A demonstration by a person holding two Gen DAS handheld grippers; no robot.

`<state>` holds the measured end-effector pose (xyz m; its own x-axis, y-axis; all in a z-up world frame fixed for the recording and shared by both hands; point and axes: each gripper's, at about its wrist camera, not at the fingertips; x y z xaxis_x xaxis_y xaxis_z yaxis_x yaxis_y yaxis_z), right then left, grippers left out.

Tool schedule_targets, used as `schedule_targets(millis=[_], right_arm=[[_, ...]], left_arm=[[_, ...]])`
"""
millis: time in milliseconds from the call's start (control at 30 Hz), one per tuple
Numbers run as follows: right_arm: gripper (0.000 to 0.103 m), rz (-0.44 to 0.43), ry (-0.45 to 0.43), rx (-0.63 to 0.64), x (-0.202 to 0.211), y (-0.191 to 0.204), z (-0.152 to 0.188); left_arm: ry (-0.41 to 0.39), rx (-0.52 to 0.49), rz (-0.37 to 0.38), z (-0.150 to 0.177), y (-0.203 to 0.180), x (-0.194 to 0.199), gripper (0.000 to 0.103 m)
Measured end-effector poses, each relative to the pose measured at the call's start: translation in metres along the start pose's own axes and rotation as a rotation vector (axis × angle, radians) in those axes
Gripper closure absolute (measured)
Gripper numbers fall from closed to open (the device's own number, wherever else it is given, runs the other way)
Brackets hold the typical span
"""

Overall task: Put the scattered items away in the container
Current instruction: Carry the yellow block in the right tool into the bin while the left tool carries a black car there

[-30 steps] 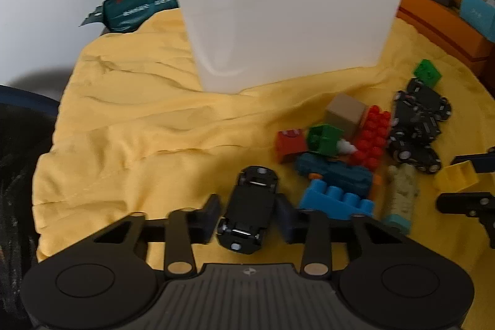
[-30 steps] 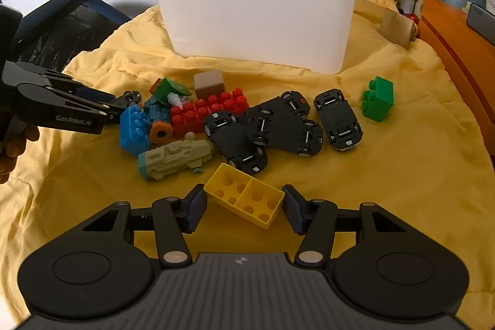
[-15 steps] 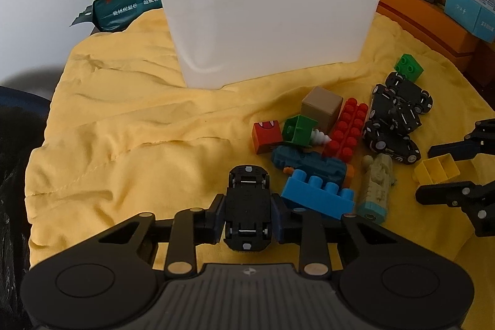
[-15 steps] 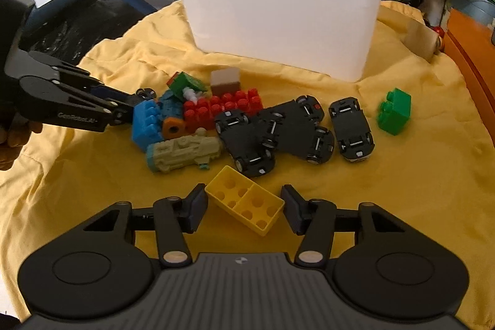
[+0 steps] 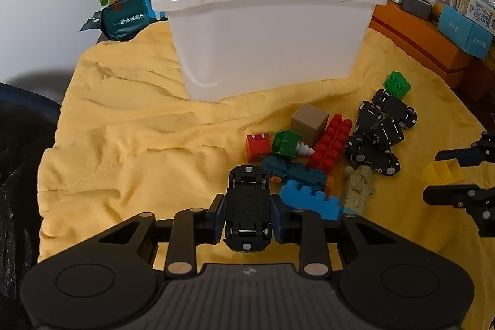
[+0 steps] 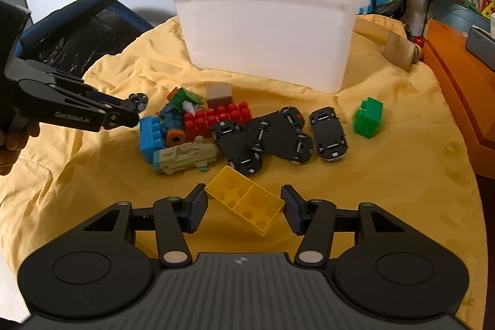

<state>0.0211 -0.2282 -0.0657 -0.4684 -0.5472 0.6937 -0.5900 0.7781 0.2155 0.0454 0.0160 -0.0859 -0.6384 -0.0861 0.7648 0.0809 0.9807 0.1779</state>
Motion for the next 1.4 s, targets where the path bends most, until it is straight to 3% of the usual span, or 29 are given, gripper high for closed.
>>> schedule_targets(millis=[367, 700, 833, 967, 1233, 1300, 1333, 1367, 1400], right_arm=[[0.047, -0.003, -0.078, 0.013, 0.022, 0.003, -0.021], [0.047, 0.020, -0.219, 0.046, 0.046, -0.007, -0.109], [0.047, 0.041, -0.227, 0.046, 0.036, -0.024, -0.149], [0.047, 0.048, -0.196, 0.022, 0.014, -0.045, -0.181], [0.047, 0.042, -0.114, -0.001, -0.030, -0.071, -0.207], [0.046, 0.046, -0.085, -0.001, -0.040, -0.074, -0.209], [0.044, 0.048, -0.075, 0.001, -0.044, -0.074, -0.209], [0.037, 0.050, -0.069, 0.005, -0.046, -0.073, -0.209], [0.022, 0.053, -0.072, 0.008, -0.046, -0.073, -0.209]], left_arm=[[-0.081, 0.040, -0.013, -0.029, 0.011, 0.044, 0.070], [-0.174, 0.082, -0.039, -0.110, 0.027, 0.073, 0.070], [-0.206, 0.081, -0.042, -0.147, 0.028, 0.066, 0.070], [-0.188, 0.106, -0.045, -0.176, 0.032, 0.043, 0.070], [-0.109, 0.150, -0.061, -0.204, 0.039, -0.007, 0.069], [-0.088, 0.163, -0.073, -0.206, 0.038, -0.017, 0.058], [-0.083, 0.172, -0.077, -0.206, 0.038, -0.020, 0.047], [-0.089, 0.178, -0.081, -0.205, 0.038, -0.021, 0.040], [-0.097, 0.178, -0.085, -0.204, 0.037, -0.020, 0.038]])
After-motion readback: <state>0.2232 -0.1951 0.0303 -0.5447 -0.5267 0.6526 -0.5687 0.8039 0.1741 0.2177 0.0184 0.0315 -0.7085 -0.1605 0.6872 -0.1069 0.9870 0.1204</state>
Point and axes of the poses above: each gripper's, at about its wrist camera, not at the fingertips, and x roughly against the way its jaws point, y to its left, z to its underside, and after that the axes turned 11 degrees about -z, right-handed
